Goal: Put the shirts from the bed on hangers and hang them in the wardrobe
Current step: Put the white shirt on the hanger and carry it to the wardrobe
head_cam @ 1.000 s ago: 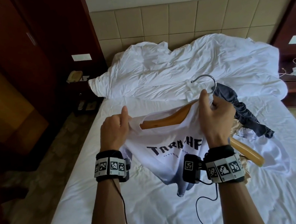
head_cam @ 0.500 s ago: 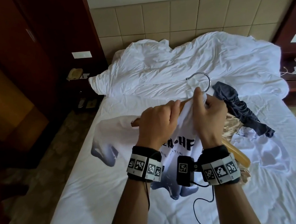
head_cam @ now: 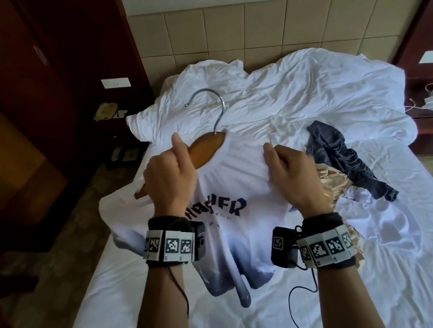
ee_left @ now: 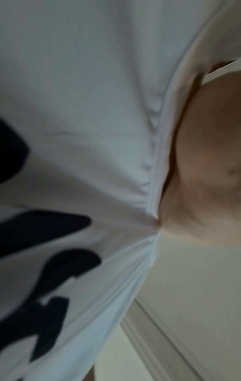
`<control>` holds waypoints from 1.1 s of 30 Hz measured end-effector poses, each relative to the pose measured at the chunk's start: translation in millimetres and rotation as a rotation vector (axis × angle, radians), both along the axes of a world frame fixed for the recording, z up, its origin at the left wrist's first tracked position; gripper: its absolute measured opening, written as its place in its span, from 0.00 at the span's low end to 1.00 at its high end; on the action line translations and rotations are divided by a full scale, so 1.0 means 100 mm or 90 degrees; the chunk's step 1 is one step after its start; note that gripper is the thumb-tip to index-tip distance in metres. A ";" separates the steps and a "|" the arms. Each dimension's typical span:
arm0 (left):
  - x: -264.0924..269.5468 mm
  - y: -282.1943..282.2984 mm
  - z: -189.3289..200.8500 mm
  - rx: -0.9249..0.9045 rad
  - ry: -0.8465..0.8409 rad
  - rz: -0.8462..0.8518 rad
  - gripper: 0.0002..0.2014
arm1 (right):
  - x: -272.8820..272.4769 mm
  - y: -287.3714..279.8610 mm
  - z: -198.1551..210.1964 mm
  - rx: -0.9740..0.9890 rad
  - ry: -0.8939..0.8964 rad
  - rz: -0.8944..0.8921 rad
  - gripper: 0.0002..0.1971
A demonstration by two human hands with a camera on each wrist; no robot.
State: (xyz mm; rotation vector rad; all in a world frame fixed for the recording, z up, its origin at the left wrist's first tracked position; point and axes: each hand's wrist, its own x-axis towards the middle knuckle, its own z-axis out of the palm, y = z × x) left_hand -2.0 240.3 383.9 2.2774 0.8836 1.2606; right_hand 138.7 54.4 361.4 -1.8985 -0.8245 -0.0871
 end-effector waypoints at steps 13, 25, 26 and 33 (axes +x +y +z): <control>-0.13 0.09 0.12 -0.003 -0.026 0.009 0.36 | -0.04 0.04 0.15 0.054 -0.121 -0.016 0.18; 0.08 -0.23 0.27 0.035 0.003 -0.131 0.33 | -0.40 0.27 0.23 -0.036 -0.048 -0.003 0.35; 0.12 -0.29 0.30 0.052 -0.014 -0.159 0.30 | -0.41 0.29 0.23 -0.048 -0.052 -0.004 0.35; 0.14 -0.32 0.22 0.095 -0.058 -0.104 0.26 | -0.47 0.29 0.24 -0.062 -0.078 0.055 0.33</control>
